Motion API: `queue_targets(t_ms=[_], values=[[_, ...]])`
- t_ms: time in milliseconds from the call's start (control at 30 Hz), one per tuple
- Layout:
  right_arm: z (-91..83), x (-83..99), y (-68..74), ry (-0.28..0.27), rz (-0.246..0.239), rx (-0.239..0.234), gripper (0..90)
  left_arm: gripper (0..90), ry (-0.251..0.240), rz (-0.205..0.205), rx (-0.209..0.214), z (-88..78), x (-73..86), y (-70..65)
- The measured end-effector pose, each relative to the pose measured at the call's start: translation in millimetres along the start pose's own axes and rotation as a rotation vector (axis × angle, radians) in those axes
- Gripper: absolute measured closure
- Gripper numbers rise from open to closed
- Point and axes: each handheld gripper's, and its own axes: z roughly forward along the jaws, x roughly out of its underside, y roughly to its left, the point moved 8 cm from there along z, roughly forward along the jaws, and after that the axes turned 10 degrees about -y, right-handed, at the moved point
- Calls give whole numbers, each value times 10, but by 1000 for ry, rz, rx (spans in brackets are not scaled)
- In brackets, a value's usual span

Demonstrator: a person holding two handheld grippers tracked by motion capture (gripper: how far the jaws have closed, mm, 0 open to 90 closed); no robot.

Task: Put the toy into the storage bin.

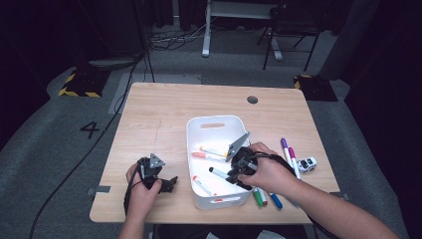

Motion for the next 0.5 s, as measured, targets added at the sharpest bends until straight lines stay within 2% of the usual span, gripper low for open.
queue_targets(t_ms=[233, 267, 367, 400, 433, 500], values=[[52, 27, 23, 23, -5, -3, 767, 1, 0, 0, 0, 0, 0, 0], [35, 62, 87, 69, 65, -8, 767, 1, 0, -2, 0, 1, 0, -2], [60, 69, 99, 74, 77, -22, 762, 1, 0, -2, 0, 0, 0, -2], [74, 67, 103, 68, 84, -28, 701, 1, 0, -2, 0, 0, 0, -1], [84, 48, 101, 40, 92, -32, 643, 1, 0, 0, 0, 0, 0, 0], [85, 5, 96, -6, 121, -29, 600, 1, 0, 0, 0, 0, 0, 0]])
